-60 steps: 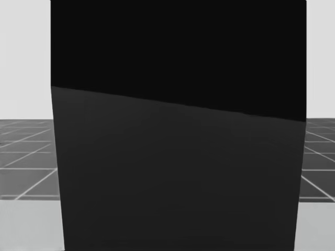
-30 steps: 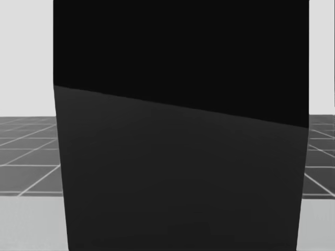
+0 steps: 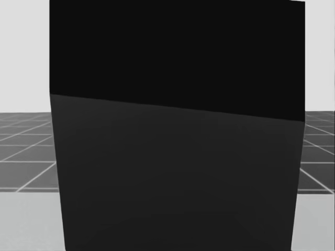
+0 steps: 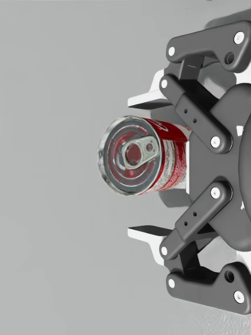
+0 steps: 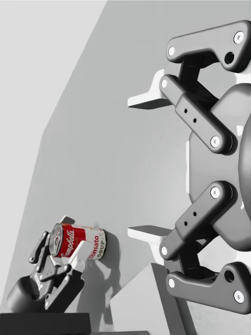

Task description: Reach around the screen and pick up the object behind it.

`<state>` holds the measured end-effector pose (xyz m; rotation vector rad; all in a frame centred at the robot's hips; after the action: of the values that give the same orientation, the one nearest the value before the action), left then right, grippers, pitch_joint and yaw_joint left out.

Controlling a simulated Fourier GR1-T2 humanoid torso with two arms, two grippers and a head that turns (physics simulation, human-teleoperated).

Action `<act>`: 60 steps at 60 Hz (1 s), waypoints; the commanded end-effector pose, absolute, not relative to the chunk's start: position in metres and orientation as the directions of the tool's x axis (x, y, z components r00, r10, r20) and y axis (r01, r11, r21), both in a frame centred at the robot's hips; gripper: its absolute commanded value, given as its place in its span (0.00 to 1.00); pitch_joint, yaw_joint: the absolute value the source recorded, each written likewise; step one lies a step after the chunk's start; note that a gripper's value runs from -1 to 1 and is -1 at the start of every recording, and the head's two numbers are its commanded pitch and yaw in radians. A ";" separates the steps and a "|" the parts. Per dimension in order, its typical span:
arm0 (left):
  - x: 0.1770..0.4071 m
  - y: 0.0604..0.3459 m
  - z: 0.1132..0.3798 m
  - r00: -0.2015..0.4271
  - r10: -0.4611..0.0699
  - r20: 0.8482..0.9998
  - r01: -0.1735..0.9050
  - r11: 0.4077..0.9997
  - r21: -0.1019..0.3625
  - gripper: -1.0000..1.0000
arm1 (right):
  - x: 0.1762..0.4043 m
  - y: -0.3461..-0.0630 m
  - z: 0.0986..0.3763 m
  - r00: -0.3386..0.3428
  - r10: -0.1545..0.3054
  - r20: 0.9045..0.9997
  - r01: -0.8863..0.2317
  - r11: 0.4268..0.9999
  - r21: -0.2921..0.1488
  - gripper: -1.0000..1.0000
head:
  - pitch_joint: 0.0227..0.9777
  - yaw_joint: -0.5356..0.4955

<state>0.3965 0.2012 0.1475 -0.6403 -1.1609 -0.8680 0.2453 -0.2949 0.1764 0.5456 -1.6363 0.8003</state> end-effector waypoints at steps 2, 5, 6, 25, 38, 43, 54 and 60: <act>0.406 0.187 0.139 0.165 -0.256 0.952 0.853 0.522 -0.007 0.00 | 0.245 -0.293 0.175 -0.219 0.073 0.973 -0.727 0.652 -0.213 0.00 | 0.19 0.54; 0.406 0.186 0.138 0.166 -0.257 0.952 0.853 0.522 -0.008 0.00 | 0.245 -0.293 0.175 -0.218 0.073 0.973 -0.727 0.652 -0.212 0.00 | 0.19 0.54; 0.406 0.185 0.137 0.167 -0.258 0.952 0.853 0.522 -0.008 0.00 | 0.245 -0.293 0.175 -0.218 0.074 0.973 -0.727 0.653 -0.213 0.00 | 0.19 0.54; 0.398 0.205 0.139 0.175 -0.277 0.945 0.837 0.548 0.005 1.00 | 0.244 -0.294 0.176 -0.221 0.068 0.973 -0.724 0.657 -0.211 0.00 | 0.19 0.53; 0.389 0.250 0.159 0.158 -0.277 0.948 0.790 0.611 0.047 1.00 | 0.243 -0.293 0.176 -0.223 0.065 0.973 -0.727 0.654 -0.210 0.00 | 0.18 0.53; 0.386 0.268 0.163 0.157 -0.281 0.947 0.769 0.637 0.062 1.00 | 0.244 -0.293 0.176 -0.224 0.064 0.973 -0.726 0.655 -0.210 0.00 | 0.18 0.53; 0.380 0.300 0.182 0.132 -0.262 0.956 0.719 0.690 0.090 1.00 | 0.244 -0.292 0.177 -0.230 0.065 0.971 -0.722 0.658 -0.215 0.00 | 0.17 0.54; 0.378 0.311 0.200 0.103 -0.249 0.963 0.698 0.708 0.109 1.00 | 0.244 -0.292 0.177 -0.232 0.065 0.970 -0.720 0.659 -0.216 0.00 | 0.17 0.54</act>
<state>0.3709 0.3009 0.1634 -0.3857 -1.2270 -0.6509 0.2442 -0.2920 0.1766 0.5455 -1.6513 0.8010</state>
